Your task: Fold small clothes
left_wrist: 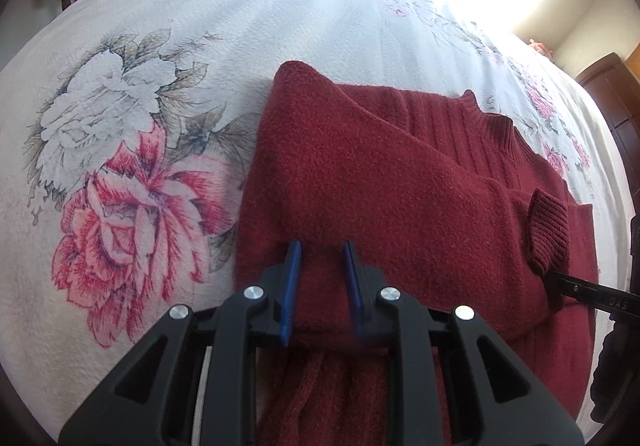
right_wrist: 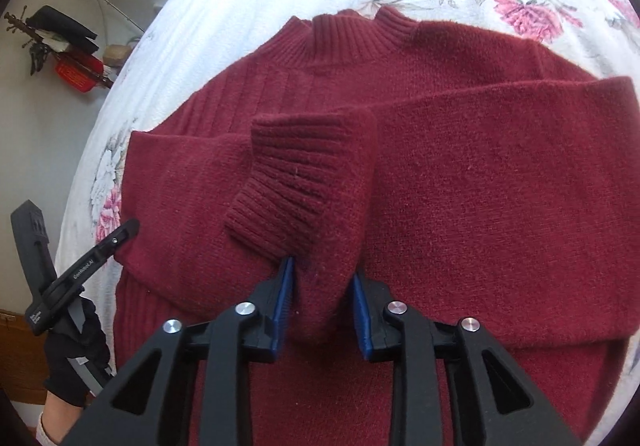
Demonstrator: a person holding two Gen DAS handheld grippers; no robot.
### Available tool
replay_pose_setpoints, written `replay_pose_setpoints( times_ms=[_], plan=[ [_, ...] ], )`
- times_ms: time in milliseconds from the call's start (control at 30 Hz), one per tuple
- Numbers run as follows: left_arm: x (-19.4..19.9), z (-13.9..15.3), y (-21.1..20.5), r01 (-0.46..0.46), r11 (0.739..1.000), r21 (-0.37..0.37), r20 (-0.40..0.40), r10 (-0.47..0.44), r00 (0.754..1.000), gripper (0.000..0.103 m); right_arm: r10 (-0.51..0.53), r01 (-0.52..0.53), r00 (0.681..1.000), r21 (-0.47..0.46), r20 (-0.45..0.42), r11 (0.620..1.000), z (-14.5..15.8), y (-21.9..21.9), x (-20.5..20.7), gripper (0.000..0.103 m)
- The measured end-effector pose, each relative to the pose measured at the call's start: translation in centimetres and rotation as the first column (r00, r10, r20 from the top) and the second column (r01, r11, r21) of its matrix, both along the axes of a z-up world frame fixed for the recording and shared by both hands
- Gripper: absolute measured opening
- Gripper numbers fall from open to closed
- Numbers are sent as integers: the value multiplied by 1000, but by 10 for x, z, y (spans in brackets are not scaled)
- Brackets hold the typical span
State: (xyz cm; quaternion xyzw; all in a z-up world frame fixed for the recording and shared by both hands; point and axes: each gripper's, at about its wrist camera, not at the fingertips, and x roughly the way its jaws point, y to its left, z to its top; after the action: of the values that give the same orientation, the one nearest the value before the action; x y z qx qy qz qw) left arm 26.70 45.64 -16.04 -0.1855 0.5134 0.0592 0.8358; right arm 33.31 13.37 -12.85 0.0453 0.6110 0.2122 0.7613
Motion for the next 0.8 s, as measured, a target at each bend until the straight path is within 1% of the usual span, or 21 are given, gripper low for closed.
replay_pose_setpoints(
  times_ms=[33,67,100,167,233,300,400,500,567,600,633,667,700,800],
  plan=[
    [-1,4,0,0,1000,1,7,0,1000,21,6,-5,999,-40,43,999,10,0,-4,48],
    [-3,10,-1,-2,1000,-1,22,2,1000,21,20,-14,995,-65,93,998,21,1,-8,50],
    [-4,16,-1,-4,1000,-4,38,4,999,21,37,-29,991,-64,131,998,33,2,-11,50],
    [-6,28,-5,-1,1000,-14,66,1,998,21,65,-60,984,-38,166,998,50,7,-14,50],
    [-3,36,-13,14,1000,-21,78,-13,997,21,108,-100,978,-54,178,994,60,20,-14,51],
    [1,41,-23,42,999,-28,84,-40,996,22,148,-135,976,-90,162,987,58,36,-12,52],
    [10,36,-37,76,997,-32,71,-74,995,23,188,-166,973,-164,131,972,40,55,-8,52],
    [15,19,-38,74,995,-60,29,-73,997,23,189,-165,977,-219,94,962,18,65,-3,52],
    [17,5,-36,63,995,-71,-7,-64,998,22,187,-156,978,-268,93,951,8,67,-2,51],
    [18,-1,-35,59,996,-74,-21,-61,998,22,183,-150,978,-275,99,950,6,66,-1,42],
    [18,-7,-33,58,995,-80,-28,-60,998,22,175,-140,979,-280,107,950,6,63,-1,27],
    [17,-11,-32,57,995,-88,-28,-59,998,21,166,-129,979,-276,115,952,9,58,0,20],
    [17,-13,-30,52,994,-96,-26,-55,998,21,148,-114,981,-249,124,962,13,51,0,12],
    [14,-16,-26,47,993,-107,-21,-49,999,19,54,-38,990,-122,132,992,29,15,0,11]
  ],
)
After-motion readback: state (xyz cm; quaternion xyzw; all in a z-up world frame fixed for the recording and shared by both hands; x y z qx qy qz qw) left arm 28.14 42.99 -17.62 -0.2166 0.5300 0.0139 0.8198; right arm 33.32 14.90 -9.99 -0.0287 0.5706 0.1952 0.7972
